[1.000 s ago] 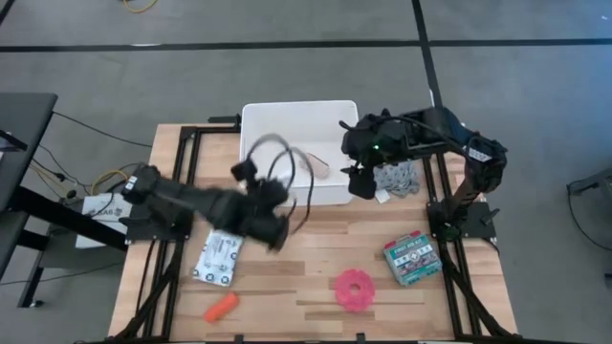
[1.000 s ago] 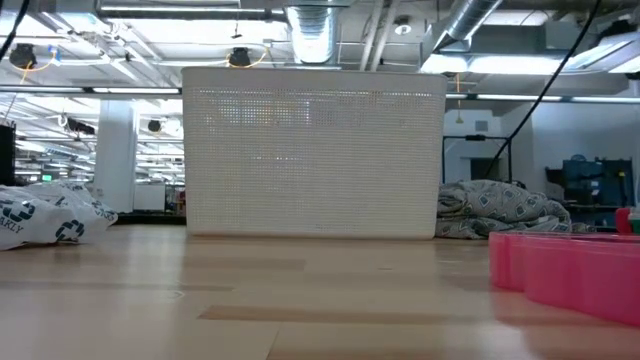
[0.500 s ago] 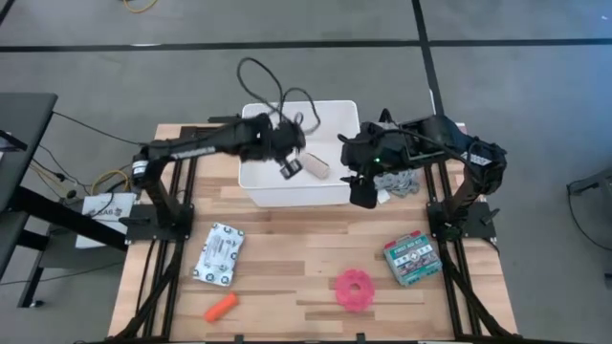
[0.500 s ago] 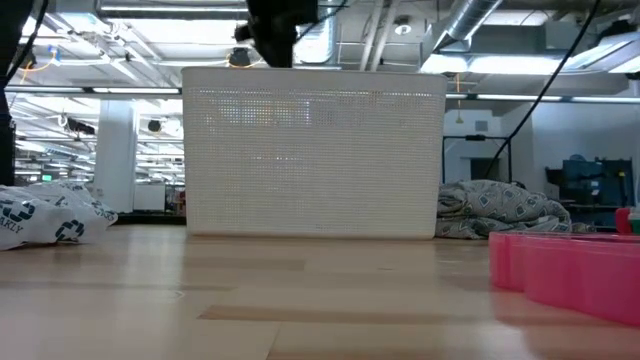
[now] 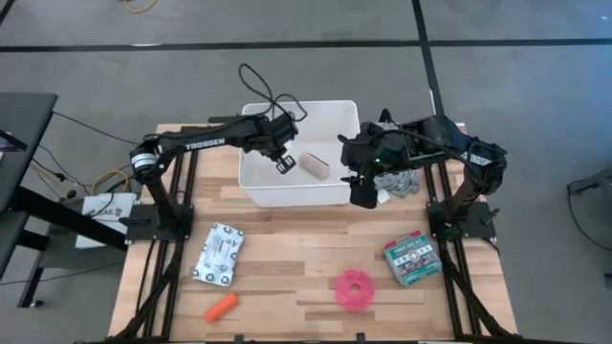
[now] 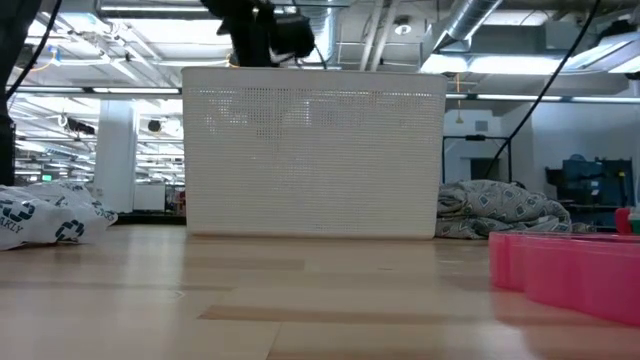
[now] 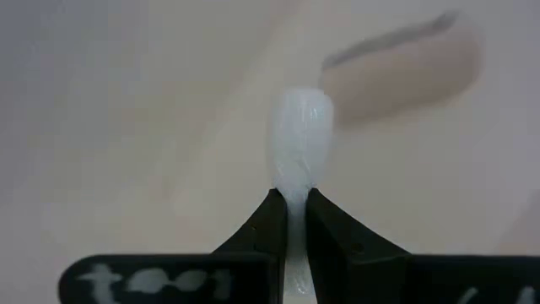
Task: Pick & place medical supplies in basket/bin
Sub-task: Put the white gauze into the white bin
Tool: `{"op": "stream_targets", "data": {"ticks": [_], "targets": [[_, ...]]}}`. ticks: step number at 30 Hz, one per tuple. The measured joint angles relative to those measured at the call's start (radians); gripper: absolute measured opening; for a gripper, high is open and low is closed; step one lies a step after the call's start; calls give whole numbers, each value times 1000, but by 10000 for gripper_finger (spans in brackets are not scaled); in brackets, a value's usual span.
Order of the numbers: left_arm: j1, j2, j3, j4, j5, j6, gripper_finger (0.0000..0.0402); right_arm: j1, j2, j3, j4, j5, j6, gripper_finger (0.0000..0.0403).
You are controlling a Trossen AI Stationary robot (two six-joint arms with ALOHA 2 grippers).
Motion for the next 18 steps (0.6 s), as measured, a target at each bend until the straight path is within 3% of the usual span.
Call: {"op": "stream_targets", "data": {"ticks": [4,9,18], "targets": [[13,0,-79,37,4,40,17,0,0,0,1,0,0,249],[13,0,-143,66,5,105,51,0,0,0,4,0,0,249],[22,0,-148,68,64,107,110,0,0,0,5,0,10,249]]}}
